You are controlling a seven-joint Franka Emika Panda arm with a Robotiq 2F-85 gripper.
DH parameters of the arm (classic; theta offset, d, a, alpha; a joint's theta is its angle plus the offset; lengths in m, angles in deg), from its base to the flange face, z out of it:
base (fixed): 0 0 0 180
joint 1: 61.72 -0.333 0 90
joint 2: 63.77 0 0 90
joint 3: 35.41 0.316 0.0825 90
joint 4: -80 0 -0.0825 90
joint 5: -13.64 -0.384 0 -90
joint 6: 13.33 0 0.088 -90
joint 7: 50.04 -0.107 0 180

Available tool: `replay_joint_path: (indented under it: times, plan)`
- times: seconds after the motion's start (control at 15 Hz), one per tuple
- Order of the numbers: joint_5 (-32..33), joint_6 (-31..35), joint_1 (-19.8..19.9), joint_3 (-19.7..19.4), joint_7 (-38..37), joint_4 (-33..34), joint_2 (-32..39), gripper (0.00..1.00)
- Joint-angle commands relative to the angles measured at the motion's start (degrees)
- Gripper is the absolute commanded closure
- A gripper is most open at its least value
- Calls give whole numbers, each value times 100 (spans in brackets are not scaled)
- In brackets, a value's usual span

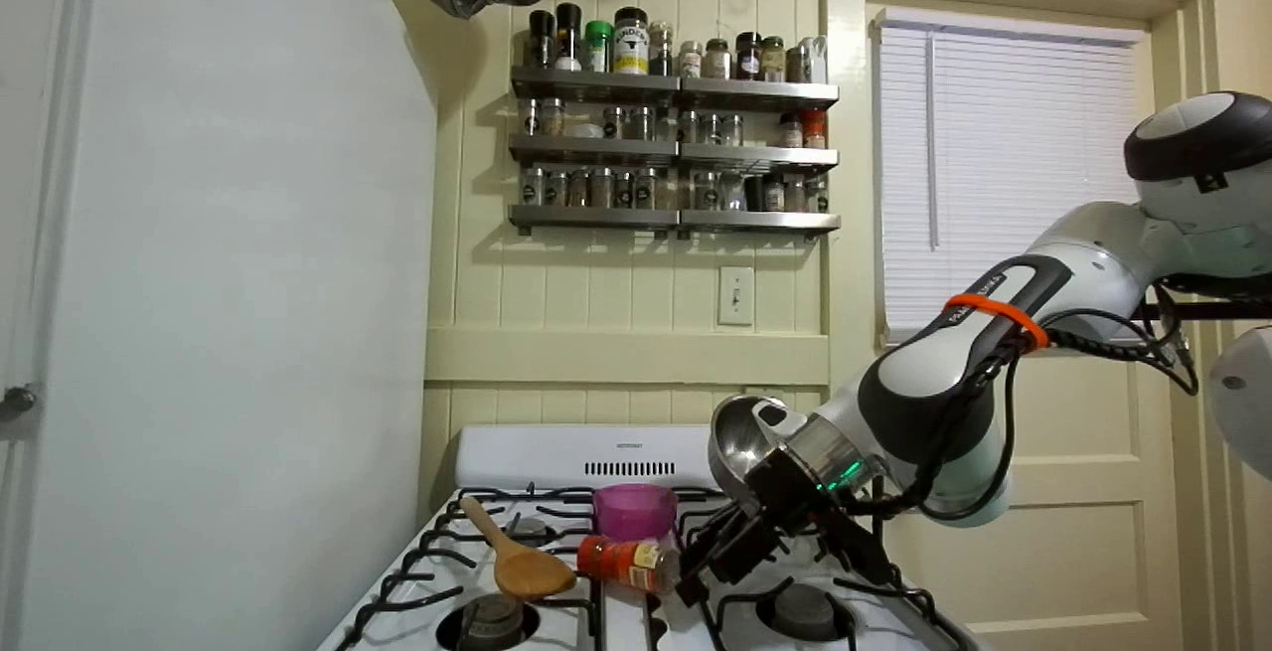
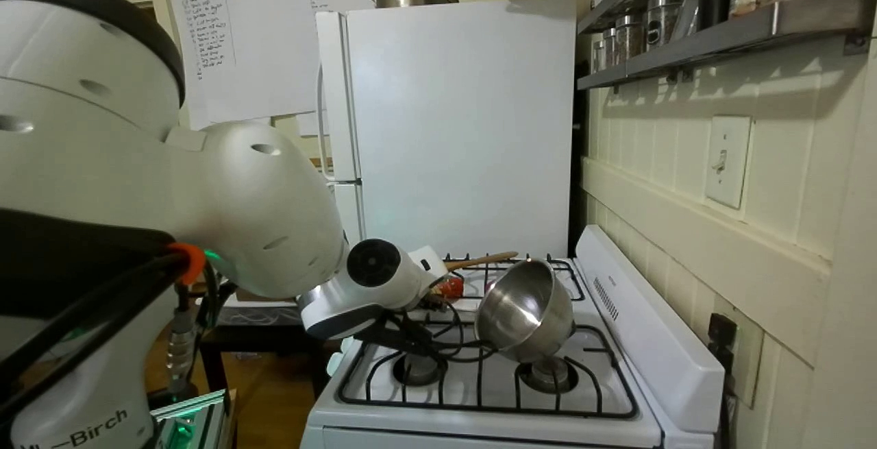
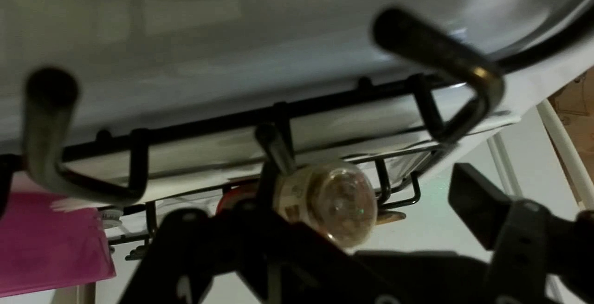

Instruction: Remove the left orange bottle from the shelf

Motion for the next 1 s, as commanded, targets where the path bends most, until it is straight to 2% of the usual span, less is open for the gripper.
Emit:
replay_joint_path:
  times: [0.0,0.27,0.4,0.6,0.93]
  plan:
    - [118,-93,19,0,37,0,84,0]
    - [102,-101,16,19,40,1,97,0]
    - [-13,-129,48,244,-145,2,278,0]
    - [-213,-287,338,1008,-643,10,669,0]
    - [-136,-717,1431,2522,-1291,23,1408,0]
